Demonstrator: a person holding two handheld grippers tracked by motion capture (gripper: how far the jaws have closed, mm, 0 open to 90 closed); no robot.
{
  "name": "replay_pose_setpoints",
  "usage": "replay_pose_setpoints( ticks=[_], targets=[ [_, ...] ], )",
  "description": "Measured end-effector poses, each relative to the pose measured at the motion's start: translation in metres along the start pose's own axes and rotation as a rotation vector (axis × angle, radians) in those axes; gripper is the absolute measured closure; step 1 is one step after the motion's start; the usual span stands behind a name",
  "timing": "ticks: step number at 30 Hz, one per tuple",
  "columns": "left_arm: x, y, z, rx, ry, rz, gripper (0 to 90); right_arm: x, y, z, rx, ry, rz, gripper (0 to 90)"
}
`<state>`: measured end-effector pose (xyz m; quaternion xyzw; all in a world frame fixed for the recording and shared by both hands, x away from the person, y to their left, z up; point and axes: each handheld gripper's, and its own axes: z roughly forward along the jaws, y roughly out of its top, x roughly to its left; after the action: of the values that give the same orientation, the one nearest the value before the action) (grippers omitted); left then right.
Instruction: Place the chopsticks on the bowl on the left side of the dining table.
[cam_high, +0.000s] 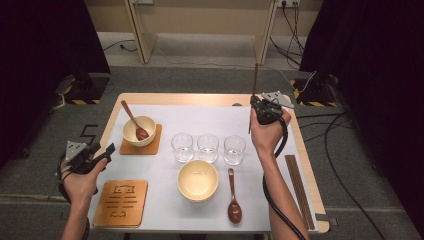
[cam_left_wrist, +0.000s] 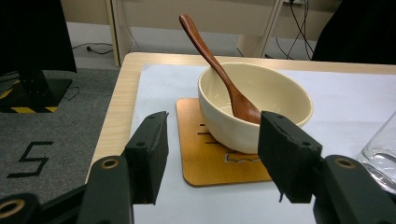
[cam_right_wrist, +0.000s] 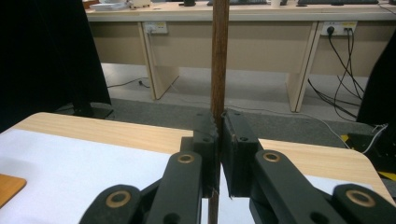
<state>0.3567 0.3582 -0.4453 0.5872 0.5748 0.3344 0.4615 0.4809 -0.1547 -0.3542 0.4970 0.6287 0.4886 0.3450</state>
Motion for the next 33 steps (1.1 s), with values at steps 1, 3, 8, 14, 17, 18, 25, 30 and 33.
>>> replay_pose_setpoints(
  ticks=[1,3,8,14,17,18,25,30,33],
  targets=[
    [0.000,0.000,0.000,0.000,0.000,0.000,42.4,0.001,0.000,0.001,-0.001,0.001,-0.002,85.0],
    [0.000,0.000,0.000,-0.001,-0.002,-0.001,42.4,0.002,0.000,0.002,0.000,0.004,-0.001,85.1],
    [0.000,0.000,0.000,-0.001,-0.002,-0.002,42.4,0.005,0.000,0.005,0.001,0.004,0.001,85.1],
    [0.000,0.000,0.000,-0.002,-0.001,-0.002,42.4,0.009,0.001,0.008,-0.002,0.010,0.000,85.1],
    [0.000,0.000,0.000,-0.003,-0.001,-0.001,42.4,0.010,0.001,0.009,-0.003,0.012,0.001,85.1],
    [0.000,0.000,0.000,-0.002,-0.001,-0.001,42.4,0.011,0.001,0.009,-0.003,0.013,0.000,85.1],
    [0.000,0.000,0.000,-0.002,-0.001,-0.002,42.4,0.015,0.002,0.012,-0.005,0.017,-0.002,85.1],
    [0.000,0.000,0.000,-0.002,-0.002,-0.002,42.4,0.017,0.003,0.014,-0.002,0.019,-0.003,85.0],
    [-0.001,0.000,0.000,-0.001,-0.003,-0.002,42.4,0.019,0.003,0.015,-0.004,0.022,-0.003,85.1]
  ],
)
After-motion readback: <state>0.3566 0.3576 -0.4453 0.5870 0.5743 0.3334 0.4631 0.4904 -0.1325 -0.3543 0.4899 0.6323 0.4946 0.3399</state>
